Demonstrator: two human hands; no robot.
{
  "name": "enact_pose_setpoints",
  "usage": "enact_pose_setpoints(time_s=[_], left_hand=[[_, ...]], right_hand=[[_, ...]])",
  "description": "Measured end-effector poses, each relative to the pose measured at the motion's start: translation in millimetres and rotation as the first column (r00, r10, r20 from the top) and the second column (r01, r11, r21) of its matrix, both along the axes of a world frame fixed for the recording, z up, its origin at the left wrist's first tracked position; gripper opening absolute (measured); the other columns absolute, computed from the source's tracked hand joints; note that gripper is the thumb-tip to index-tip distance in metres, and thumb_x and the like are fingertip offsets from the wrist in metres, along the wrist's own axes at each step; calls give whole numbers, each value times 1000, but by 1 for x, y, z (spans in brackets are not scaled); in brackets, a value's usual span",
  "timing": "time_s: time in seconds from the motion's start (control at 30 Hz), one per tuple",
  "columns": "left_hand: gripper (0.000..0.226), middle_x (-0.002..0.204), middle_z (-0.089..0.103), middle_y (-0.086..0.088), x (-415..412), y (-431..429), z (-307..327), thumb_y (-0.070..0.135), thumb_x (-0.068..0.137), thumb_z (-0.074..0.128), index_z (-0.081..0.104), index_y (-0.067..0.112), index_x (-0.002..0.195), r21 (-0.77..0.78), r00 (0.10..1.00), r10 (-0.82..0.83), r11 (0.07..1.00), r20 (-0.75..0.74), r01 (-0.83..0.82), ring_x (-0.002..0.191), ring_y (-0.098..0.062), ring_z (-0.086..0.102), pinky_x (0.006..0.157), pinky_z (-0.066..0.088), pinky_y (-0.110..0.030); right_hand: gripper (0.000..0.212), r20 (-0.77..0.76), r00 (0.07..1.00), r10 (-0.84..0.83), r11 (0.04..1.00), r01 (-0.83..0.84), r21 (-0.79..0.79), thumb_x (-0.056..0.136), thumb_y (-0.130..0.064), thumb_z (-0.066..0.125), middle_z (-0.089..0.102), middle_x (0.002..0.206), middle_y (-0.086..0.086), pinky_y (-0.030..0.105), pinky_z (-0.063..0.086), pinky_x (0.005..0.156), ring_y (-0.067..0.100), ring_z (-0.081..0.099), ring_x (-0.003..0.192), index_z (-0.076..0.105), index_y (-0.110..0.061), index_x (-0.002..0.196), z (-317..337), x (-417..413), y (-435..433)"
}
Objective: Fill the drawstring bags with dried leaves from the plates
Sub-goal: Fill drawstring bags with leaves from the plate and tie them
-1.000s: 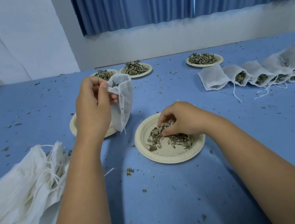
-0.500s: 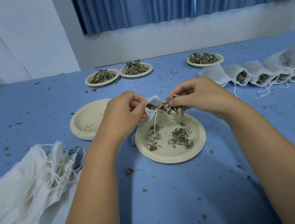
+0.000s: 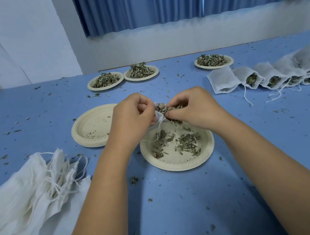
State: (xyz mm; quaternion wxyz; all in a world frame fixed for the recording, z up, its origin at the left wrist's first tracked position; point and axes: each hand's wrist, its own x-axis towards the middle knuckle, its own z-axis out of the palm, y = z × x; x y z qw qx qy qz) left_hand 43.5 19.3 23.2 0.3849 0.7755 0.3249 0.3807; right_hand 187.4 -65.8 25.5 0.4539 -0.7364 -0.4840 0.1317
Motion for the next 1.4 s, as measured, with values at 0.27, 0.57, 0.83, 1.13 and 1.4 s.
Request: enact_pose_setpoints(time_s=[0.27, 0.57, 0.83, 1.13, 1.4], left_hand=[[14, 64, 69, 6, 2, -5, -1, 11, 91, 63, 64, 19, 81, 45, 986, -122, 991, -116, 127, 63, -11, 70, 73, 61, -43], [10, 66, 67, 4, -1, 0, -1, 10, 92, 61, 63, 14, 84, 27, 988, -77, 996, -131, 82, 64, -12, 69, 71, 61, -38], [12, 58, 64, 6, -3, 0, 3, 6, 95, 58, 63, 8, 85, -184, 983, -173, 966, 67, 183, 56, -3, 63, 57, 52, -15], [17, 56, 62, 7, -7, 1, 9, 3, 96, 55, 62, 12, 83, -244, 968, -246, 936, 59, 253, 53, -5, 59, 55, 51, -16], [13, 75, 64, 6, 1, -10, 2, 12, 92, 60, 58, 22, 83, 125, 952, -221, 960, -211, 251, 66, -11, 60, 66, 50, -30]], right_hand=[[13, -15, 1000, 2, 999, -2, -33, 76, -15, 78, 66, 70, -11, 13, 44, 61, -3, 57, 60, 74, -19, 88, -6, -3, 3], [20, -613, 769, 184, 974, -224, 12, 88, 7, 60, 71, 88, 9, 16, 56, 76, 11, 67, 78, 72, -5, 99, 3, 1, -3], [14, -570, 821, 48, 999, -31, 40, 79, -9, 77, 70, 74, 0, 15, 49, 51, 6, 57, 50, 72, -18, 89, -7, 2, 5], [19, -779, 595, 197, 970, -235, 65, 89, -8, 67, 74, 99, 14, 32, 57, 84, 25, 72, 95, 68, -1, 107, -18, 6, 12], [22, -508, 861, -15, 999, -11, -48, 83, 0, 65, 59, 51, -5, 25, 48, 55, 11, 55, 51, 62, -15, 67, -26, -7, 17]])
